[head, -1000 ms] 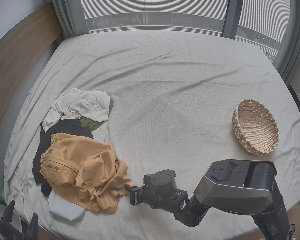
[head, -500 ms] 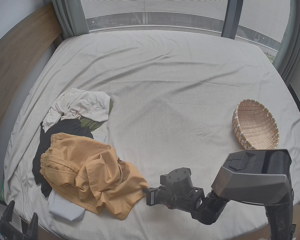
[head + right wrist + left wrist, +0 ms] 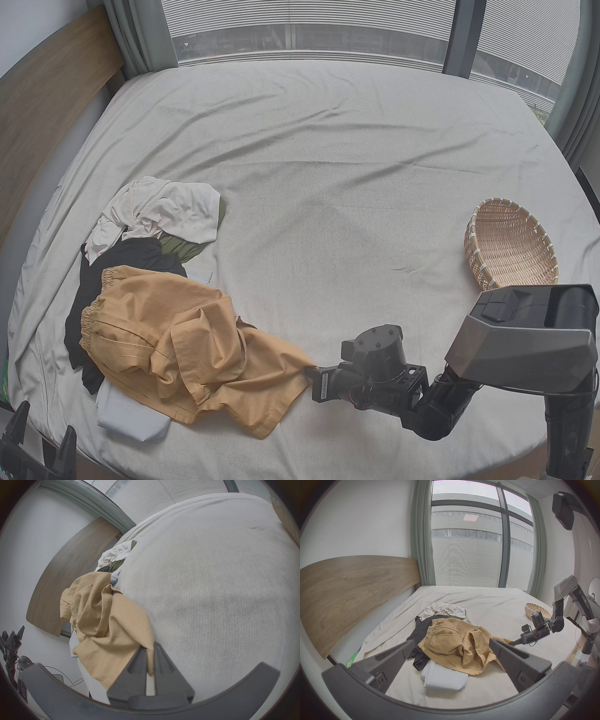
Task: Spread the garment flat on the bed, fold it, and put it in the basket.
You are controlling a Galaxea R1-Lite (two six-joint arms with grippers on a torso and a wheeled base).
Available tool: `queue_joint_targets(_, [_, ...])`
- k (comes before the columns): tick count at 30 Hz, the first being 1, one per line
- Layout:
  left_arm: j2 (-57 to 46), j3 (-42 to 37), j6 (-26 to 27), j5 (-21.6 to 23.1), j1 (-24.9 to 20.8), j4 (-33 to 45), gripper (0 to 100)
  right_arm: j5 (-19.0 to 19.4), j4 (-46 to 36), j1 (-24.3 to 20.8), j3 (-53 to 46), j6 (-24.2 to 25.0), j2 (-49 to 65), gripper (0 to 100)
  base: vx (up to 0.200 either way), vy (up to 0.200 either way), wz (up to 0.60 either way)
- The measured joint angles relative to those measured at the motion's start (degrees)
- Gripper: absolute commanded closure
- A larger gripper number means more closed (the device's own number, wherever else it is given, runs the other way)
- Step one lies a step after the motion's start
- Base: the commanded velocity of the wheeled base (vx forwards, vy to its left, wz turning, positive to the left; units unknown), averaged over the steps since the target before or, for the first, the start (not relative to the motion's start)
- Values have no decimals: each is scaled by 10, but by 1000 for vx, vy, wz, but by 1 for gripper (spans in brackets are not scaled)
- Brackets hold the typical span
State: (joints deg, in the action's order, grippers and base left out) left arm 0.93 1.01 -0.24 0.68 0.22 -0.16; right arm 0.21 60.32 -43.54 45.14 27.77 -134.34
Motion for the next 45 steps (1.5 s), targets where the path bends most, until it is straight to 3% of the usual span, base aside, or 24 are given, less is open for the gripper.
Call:
queue_joint_targets(24, [0, 0, 0, 0, 0, 0, 0, 0, 0, 54, -59, -35, 49, 100, 0, 0, 0])
queue_joint_targets(45, [0, 0, 1, 0, 0, 0, 0, 6, 6, 134, -146, -73, 117, 100, 0, 0, 0])
